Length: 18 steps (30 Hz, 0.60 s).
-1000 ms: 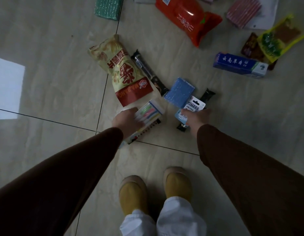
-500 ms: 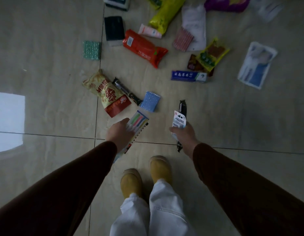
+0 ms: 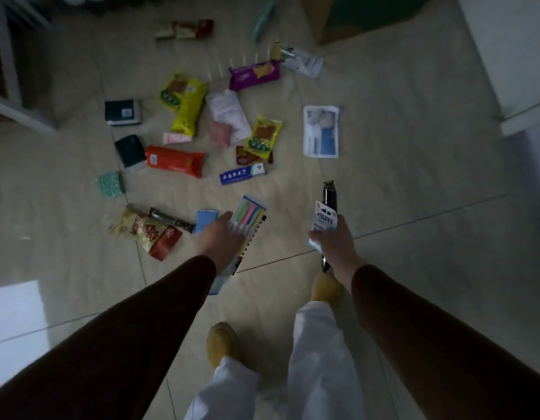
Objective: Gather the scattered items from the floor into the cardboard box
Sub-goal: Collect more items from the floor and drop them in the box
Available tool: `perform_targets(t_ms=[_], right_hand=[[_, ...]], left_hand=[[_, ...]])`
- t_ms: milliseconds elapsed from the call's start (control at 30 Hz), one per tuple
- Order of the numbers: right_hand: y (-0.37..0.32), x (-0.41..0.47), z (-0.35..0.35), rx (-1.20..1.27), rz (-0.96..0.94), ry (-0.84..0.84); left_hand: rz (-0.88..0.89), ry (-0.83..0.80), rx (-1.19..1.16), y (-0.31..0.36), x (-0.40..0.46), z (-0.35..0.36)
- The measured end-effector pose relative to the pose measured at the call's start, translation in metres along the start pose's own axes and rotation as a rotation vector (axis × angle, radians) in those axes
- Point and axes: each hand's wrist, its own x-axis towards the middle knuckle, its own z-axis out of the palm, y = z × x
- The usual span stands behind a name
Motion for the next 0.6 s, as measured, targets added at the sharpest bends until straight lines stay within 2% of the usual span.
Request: perform_targets(t_ms=[167,367,600], right_hand=[[-0.016,0.033,-0.091,0.044,-0.005,0.025],[-0.051,0.089,-0.189,0.068,-0.013,0.005],[-0.108,0.166,-0.257,0.067,0.023,0.083]], left_hand=[[0.0,-0.037,-0.011,0.103,0.018,0.024],[0.051,0.007,-0.036,0.222,0.054,0.055],[0.07,-0.014,0.041,0.322,0.119,0.059]])
